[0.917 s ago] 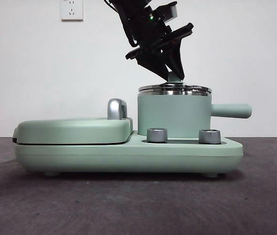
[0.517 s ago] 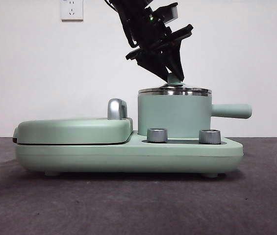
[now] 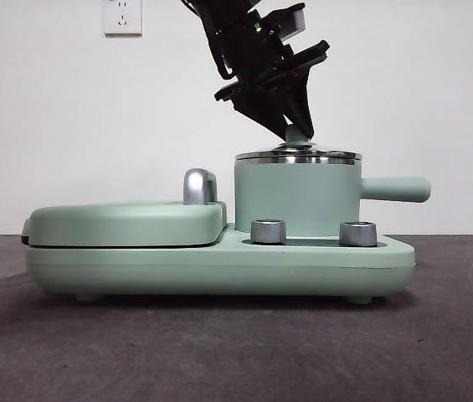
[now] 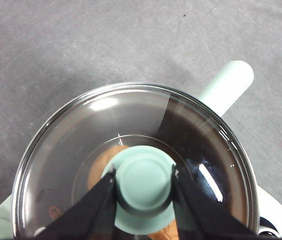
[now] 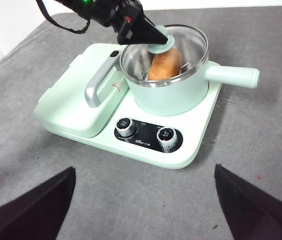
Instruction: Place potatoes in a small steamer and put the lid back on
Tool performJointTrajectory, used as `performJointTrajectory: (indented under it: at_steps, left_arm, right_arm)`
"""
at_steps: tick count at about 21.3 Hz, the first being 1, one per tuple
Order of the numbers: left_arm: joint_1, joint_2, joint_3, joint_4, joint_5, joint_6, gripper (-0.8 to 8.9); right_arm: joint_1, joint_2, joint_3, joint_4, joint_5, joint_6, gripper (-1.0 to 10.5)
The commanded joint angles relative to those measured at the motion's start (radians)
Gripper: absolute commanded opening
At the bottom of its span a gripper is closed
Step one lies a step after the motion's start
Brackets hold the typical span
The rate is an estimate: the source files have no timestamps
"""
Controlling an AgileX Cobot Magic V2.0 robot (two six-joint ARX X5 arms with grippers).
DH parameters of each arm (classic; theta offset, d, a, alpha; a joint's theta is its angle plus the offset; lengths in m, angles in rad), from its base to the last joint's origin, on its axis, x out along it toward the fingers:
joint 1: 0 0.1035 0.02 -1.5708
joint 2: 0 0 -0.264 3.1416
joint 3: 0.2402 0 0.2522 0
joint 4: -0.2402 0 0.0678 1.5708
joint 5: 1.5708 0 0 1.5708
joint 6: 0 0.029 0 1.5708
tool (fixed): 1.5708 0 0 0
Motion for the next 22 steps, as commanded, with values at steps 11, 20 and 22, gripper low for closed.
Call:
performJointTrajectory:
  at_steps: [11, 20, 22]
  left_arm:
    - [0.001, -0.159, 0.019, -0.210, 0.003, 0.021, 5.04]
    - [0.029, -0.499, -0.068, -0.426, 0.144, 0.006, 4.99]
    - [0.029, -0.604, -0.160, -0.431, 0.145, 0.006, 4.99]
  right_arm:
    - [0.005, 0.001, 0.012, 0.010, -0.001, 0.011, 4.4]
    - [0.005, 0.002, 0.012, 0.010, -0.102, 0.006, 4.4]
    - [0.005, 0.002, 0.012, 0.010, -0.113, 0.005, 4.4]
